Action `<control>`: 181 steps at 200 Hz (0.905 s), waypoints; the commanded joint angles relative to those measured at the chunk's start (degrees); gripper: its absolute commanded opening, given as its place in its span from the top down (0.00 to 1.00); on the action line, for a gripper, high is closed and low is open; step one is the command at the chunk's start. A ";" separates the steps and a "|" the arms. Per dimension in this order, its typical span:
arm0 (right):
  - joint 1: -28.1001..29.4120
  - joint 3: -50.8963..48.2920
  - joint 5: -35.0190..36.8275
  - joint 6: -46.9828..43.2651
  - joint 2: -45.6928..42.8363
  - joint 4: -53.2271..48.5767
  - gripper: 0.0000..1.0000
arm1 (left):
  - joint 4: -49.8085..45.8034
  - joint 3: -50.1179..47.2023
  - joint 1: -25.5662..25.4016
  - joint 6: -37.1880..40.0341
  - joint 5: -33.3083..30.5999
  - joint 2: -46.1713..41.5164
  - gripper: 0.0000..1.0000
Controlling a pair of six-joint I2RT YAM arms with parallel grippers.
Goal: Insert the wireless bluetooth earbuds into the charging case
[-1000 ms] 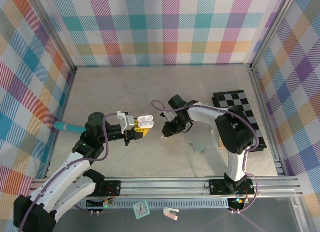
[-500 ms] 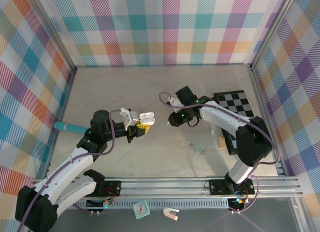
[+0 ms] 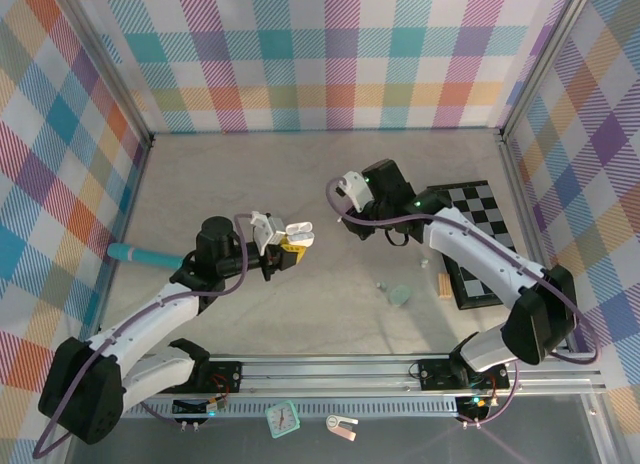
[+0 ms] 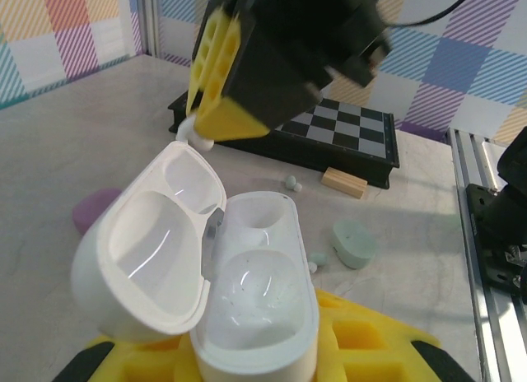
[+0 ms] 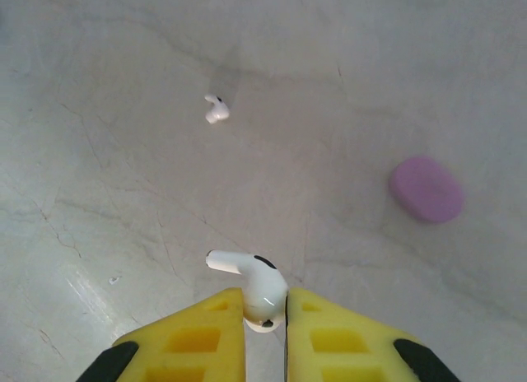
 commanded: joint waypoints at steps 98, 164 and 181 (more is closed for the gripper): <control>10.16 2.65 -0.10 -8.75 -5.01 5.85 0.83 | 4.12 2.79 -1.29 -1.47 1.39 4.26 0.95; 11.99 4.01 -1.79 -10.38 -2.34 6.19 0.83 | 3.44 3.80 -1.55 -1.64 2.24 4.48 0.95; 12.43 4.39 -1.61 -10.59 -1.69 6.07 0.83 | 3.22 4.12 -1.56 -1.55 2.43 4.56 0.95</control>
